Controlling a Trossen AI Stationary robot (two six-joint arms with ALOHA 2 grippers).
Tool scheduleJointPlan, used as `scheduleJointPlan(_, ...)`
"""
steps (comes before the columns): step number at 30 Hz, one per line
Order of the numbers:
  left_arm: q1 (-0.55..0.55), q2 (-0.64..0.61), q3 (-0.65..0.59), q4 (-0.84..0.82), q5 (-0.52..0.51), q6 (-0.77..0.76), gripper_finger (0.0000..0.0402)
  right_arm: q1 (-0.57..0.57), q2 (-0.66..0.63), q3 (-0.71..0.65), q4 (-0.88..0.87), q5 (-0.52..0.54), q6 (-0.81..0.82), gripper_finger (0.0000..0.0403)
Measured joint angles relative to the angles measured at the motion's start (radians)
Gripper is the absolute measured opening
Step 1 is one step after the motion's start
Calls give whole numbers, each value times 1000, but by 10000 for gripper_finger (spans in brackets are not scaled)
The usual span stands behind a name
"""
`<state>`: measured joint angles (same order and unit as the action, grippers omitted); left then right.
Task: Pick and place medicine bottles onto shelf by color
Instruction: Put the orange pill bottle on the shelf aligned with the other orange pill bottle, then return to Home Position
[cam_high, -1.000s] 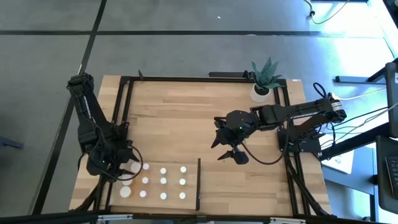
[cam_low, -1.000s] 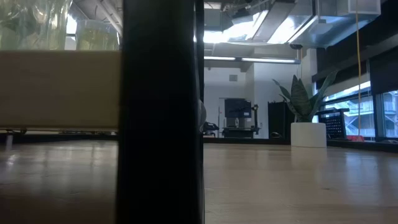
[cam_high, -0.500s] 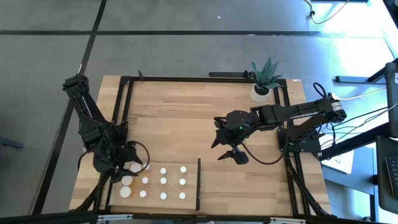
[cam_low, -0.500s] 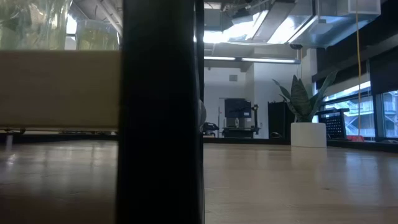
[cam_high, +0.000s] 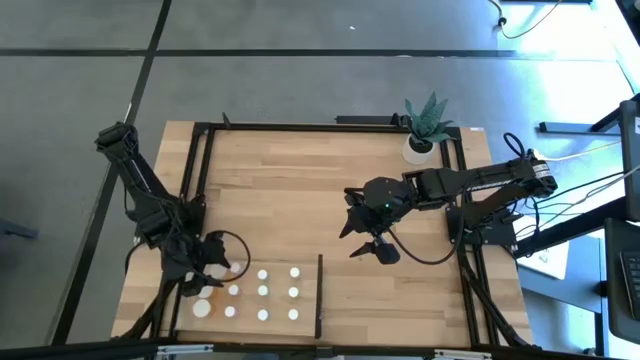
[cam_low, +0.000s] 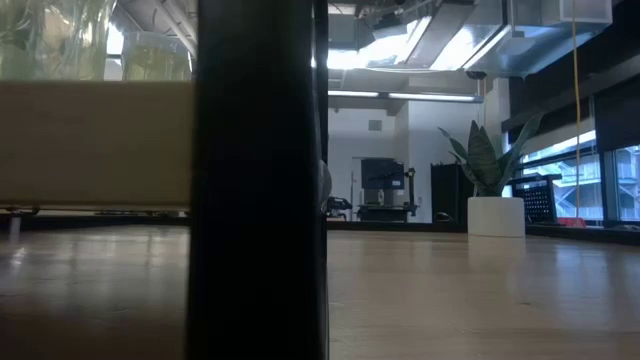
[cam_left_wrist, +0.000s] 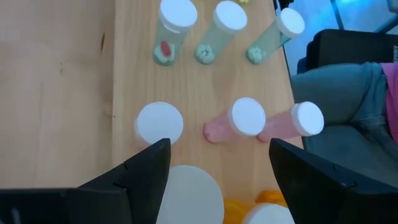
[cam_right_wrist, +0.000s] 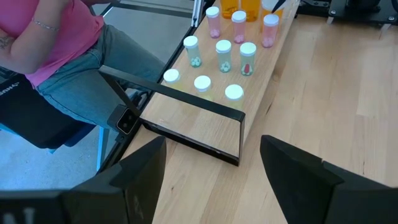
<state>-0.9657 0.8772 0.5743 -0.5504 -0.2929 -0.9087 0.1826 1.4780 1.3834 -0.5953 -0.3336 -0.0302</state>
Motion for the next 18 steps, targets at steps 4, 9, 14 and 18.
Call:
scheduleJointPlan(4,0,0,0,0,11,-4,265,0,0,0,0,0,-2,262)
scheduleJointPlan(9,-1,0,0,-21,17,-6,265,0,0,0,0,0,-2,262)
scheduleJointPlan(14,-1,0,0,-50,24,-28,265,0,0,0,0,0,-2,262)
scheduleJointPlan(18,-2,0,0,-67,20,-27,265,0,0,0,0,0,-1,262)
